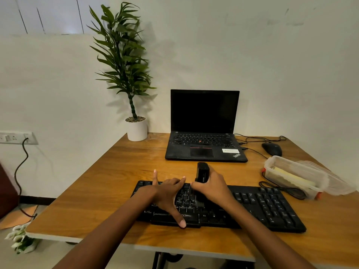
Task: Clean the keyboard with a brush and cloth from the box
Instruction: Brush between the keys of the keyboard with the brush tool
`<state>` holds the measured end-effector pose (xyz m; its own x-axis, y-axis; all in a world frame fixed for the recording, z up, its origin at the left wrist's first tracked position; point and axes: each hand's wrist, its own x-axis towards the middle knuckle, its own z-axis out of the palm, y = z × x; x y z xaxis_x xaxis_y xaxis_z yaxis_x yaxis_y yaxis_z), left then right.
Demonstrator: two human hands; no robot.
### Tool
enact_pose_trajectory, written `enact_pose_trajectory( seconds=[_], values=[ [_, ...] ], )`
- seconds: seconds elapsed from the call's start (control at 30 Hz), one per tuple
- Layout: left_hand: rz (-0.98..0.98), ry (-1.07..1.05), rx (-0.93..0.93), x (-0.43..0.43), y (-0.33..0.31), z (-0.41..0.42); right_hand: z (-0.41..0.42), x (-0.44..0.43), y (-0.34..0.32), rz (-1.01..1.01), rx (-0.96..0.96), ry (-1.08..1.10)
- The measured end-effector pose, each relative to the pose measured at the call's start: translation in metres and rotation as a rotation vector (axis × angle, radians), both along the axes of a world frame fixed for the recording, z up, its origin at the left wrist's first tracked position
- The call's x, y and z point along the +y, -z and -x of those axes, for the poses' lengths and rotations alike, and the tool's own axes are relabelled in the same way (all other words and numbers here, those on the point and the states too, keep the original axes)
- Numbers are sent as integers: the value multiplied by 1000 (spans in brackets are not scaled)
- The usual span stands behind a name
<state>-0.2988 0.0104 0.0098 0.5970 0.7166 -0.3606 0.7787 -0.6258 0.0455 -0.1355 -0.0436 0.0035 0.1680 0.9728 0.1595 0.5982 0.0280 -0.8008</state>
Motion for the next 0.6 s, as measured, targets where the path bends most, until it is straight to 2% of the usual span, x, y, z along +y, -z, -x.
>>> enact_pose_trajectory(
  seconds=[0.17,0.47,0.6],
  values=[
    [12,-2,-16,2,2,1,-3,24,4,-151,-144,141],
    [12,13,-25,3,4,2,15,-21,7,28,52,-118],
    [11,4,-29,1,2,2,4,4,4,-33,48,-31]
  ],
)
